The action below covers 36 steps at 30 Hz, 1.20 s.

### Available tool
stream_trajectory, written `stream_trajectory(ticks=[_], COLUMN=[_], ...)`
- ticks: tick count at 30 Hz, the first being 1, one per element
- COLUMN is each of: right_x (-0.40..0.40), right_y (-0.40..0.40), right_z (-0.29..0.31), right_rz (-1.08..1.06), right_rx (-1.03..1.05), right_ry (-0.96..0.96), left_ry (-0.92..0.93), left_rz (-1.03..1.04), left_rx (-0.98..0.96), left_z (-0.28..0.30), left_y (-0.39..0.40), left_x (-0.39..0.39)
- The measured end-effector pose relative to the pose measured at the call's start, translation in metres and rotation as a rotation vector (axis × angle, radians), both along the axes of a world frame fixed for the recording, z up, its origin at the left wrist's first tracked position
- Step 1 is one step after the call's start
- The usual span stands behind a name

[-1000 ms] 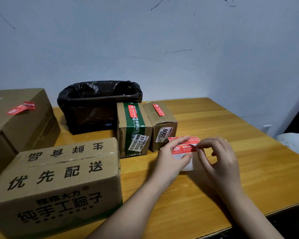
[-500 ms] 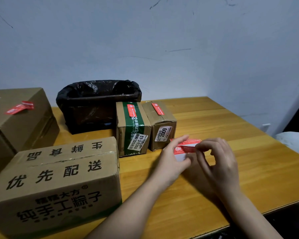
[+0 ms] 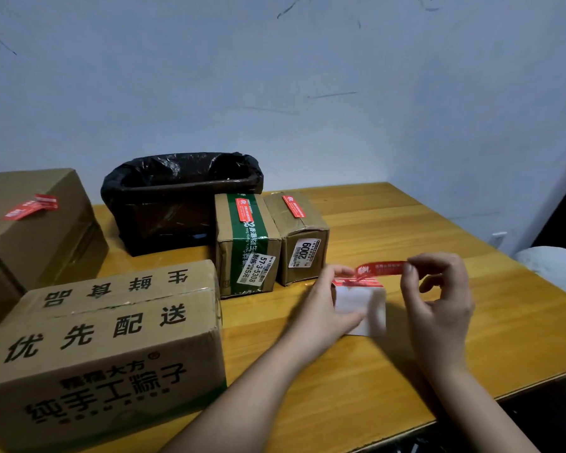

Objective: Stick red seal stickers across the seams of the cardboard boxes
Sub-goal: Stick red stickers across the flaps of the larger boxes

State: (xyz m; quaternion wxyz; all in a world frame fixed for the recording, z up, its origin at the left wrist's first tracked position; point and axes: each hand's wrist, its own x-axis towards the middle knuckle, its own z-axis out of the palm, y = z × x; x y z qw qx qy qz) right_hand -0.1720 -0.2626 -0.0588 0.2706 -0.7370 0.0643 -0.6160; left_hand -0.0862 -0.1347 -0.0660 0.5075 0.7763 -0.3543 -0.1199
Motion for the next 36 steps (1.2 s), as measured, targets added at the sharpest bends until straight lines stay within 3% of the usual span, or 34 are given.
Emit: stream_trajectory(ticks=[6, 9, 12, 15, 18, 21, 26, 32, 36], right_x=[0.003, 0.006, 0.007, 0.007, 0.007, 0.007, 0.006, 0.007, 0.007], right_y=[-0.003, -0.006, -0.009, -0.010, -0.011, -0.011, -0.012, -0.013, -0.010], right_z=[-0.001, -0.003, -0.006, -0.007, -0.007, -0.006, -0.007, -0.006, -0.002], right_rz=[-0.008, -0.022, -0.031, -0.041, -0.050, -0.065, -0.092, -0.132, -0.083], right_rx=[0.124, 0.146, 0.184, 0.202, 0.216, 0.240, 0.256, 0.266, 0.327], right_ry=[0.019, 0.062, 0.094, 0.116, 0.128, 0.119, 0.138, 0.151, 0.134], left_ry=[-0.048, -0.313, -0.538, -0.728, -0.855, -0.778, -0.651, -0.497, -0.429], left_rz=[-0.093, -0.089, 0.058, 0.200, 0.067, -0.120, -0.138, -0.114, 0.023], left_rx=[0.074, 0.225, 0.385, 0.385, 0.372, 0.551, 0.662, 0.531, 0.293], left_z=[-0.002, 0.001, -0.002, -0.001, 0.003, 0.009, 0.004, 0.010, 0.028], left_y=[-0.001, -0.003, -0.003, -0.001, 0.003, 0.011, -0.002, -0.016, -0.008], left_x=[-0.001, -0.005, -0.008, -0.014, -0.029, -0.047, -0.041, -0.028, -0.025])
